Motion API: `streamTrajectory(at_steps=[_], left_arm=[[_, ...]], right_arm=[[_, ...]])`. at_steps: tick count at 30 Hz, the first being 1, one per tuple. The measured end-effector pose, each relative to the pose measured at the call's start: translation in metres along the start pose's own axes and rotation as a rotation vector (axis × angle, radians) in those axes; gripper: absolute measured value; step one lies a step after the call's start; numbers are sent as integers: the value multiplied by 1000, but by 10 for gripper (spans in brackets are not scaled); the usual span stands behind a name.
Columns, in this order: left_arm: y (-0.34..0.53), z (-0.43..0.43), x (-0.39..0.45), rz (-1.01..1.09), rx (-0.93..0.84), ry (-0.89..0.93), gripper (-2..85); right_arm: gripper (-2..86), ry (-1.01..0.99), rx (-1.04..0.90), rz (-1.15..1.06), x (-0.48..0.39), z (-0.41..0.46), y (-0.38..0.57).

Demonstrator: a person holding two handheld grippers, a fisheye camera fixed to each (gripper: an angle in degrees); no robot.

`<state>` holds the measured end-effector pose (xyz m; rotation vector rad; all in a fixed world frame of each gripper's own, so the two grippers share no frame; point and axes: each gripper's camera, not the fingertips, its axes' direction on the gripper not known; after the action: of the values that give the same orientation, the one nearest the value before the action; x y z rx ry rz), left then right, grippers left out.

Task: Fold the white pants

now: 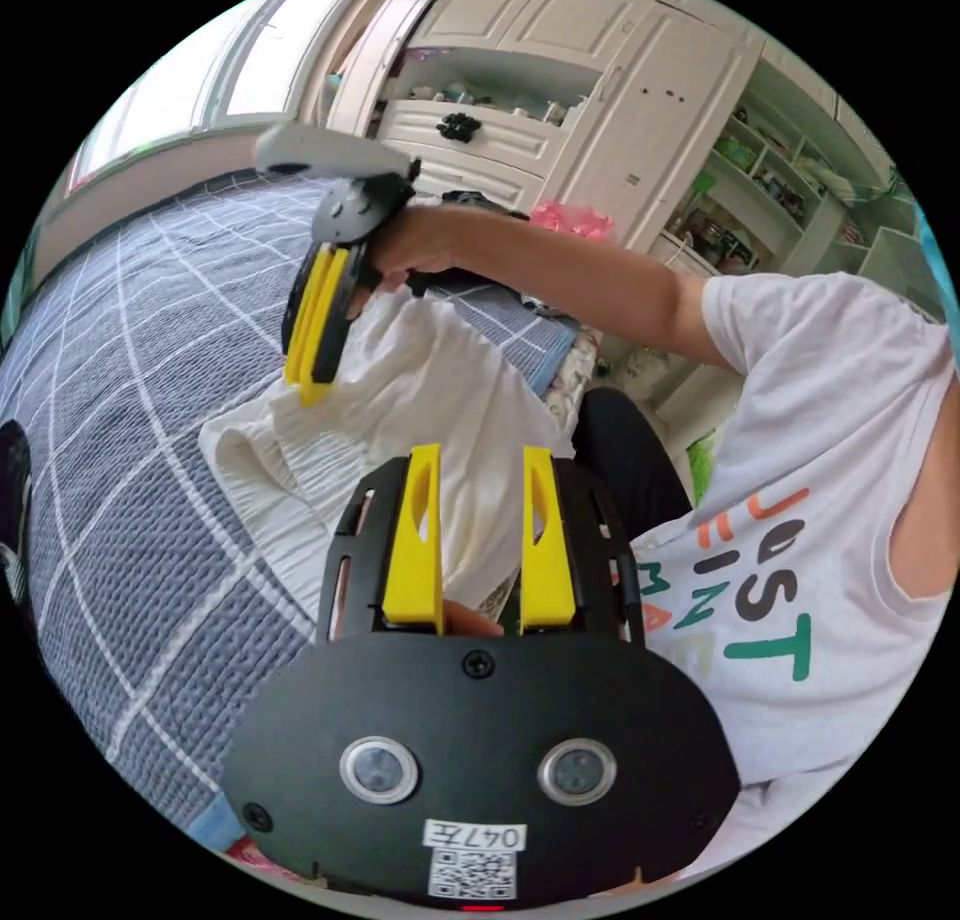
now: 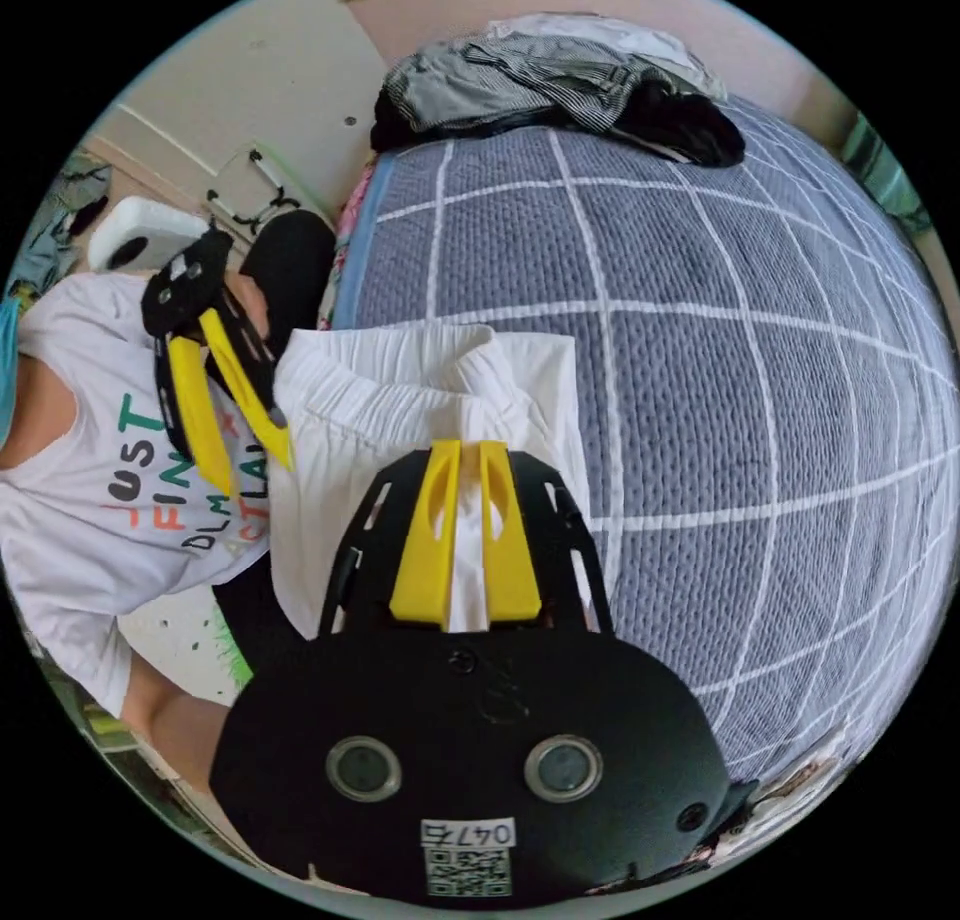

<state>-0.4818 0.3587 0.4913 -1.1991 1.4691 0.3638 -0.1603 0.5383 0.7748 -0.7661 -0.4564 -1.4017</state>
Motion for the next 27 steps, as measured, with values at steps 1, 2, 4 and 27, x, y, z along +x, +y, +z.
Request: streamTrajectory(at_steps=[1,2,4,27], left_arm=[[-2,5,3,-3,-40,-31,123],[-1,9,7,-14,-80,-89,126],[3,13,11,-36,-130,-198,128],[-21,29,-23,-42,-193,-320,109]], right_arm=[[11,-15,29,-34,-5,-12,-1],[10,-20,61,-58,-9,-21,-1],[8,24,196,-198,-28,-53,-2],[1,551,286,112,-99,-23,208]])
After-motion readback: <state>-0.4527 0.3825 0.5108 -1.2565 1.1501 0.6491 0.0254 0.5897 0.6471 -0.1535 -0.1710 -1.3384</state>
